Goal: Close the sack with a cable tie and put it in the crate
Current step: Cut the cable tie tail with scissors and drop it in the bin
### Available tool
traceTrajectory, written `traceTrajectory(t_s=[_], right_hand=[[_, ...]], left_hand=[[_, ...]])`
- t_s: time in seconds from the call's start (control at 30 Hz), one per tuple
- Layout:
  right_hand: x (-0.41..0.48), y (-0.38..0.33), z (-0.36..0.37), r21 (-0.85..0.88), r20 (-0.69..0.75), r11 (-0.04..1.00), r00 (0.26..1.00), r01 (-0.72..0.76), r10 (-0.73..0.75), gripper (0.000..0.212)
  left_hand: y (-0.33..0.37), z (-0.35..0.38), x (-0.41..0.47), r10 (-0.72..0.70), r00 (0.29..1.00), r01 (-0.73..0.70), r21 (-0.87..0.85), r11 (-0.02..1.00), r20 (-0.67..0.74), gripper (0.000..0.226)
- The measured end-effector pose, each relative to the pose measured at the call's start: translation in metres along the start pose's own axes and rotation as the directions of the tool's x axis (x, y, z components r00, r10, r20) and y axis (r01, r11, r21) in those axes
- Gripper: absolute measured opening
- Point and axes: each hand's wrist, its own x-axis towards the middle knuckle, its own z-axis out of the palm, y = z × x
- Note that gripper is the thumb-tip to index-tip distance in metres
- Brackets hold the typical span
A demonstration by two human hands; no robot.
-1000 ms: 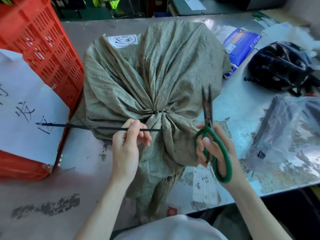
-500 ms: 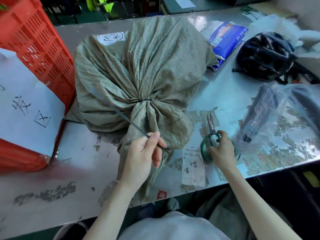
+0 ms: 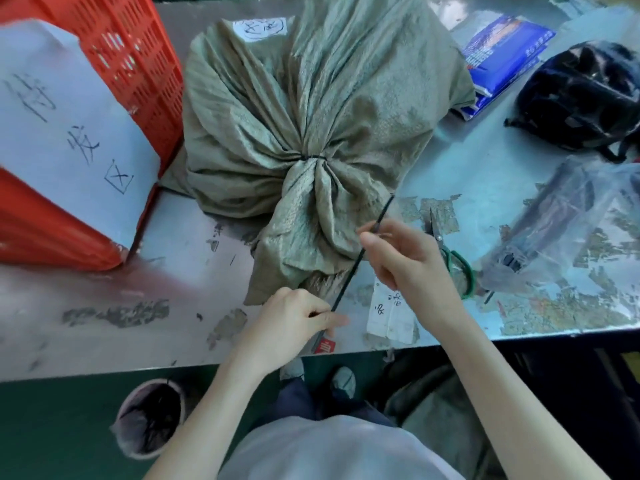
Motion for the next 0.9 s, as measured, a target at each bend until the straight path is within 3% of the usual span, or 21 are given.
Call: traceTrajectory(t_s=[0.1,0.27,0.37,0.5,0.63,0.7,0.8,0.9], right_hand=[[0.005,-0.002,0.015,-0.018,-0.007,1.0,1.0,0.024,-0.024,0.031],[0.008,-0.007,0.036,0.101,-0.12,0.992,0.991,0.071,-0.058,0.022],[0.008,-0.006,0.065,0.145,-0.095,0.989,0.995,0.02,-0.007,0.021],[0.005,-0.003,0.12,0.186,-0.082,0.983,0.996,-0.01,0.026,0.021],[-0.009,0.001,0.185,0.202,-0.071,0.979,0.997,-0.02,0.035,0.017],[-0.017,0.003,0.218,0.201,-0.034,0.979,0.999,-0.029,0.037,0.016],[-0.026,0.011,0.25,0.188,0.037,0.981,0.998,-0.055,0.049,0.016],[-0.038,0.025,0.293,0.03,0.21,0.992,0.971,-0.124,0.115,0.015]], left_hand=[[-0.013,-0.004,-0.016,-0.019,0.999,0.019,0.019,1.0,-0.026,0.049],[-0.043,-0.022,-0.051,-0.104,0.989,0.081,-0.204,0.976,-0.108,0.028],[-0.072,-0.034,-0.08,-0.196,0.962,0.121,-0.349,0.929,-0.189,0.021],[-0.104,-0.052,-0.113,-0.364,0.849,0.104,-0.554,0.826,-0.384,0.018],[-0.147,-0.07,-0.16,-0.527,0.672,-0.014,-0.721,0.693,-0.52,0.014],[-0.174,-0.078,-0.188,-0.606,0.595,-0.077,-0.788,0.611,-0.528,0.013],[-0.211,-0.084,-0.225,-0.677,0.539,-0.123,-0.842,0.526,-0.501,0.019],[-0.258,-0.086,-0.269,-0.734,0.484,-0.099,-0.863,0.495,-0.477,0.026]])
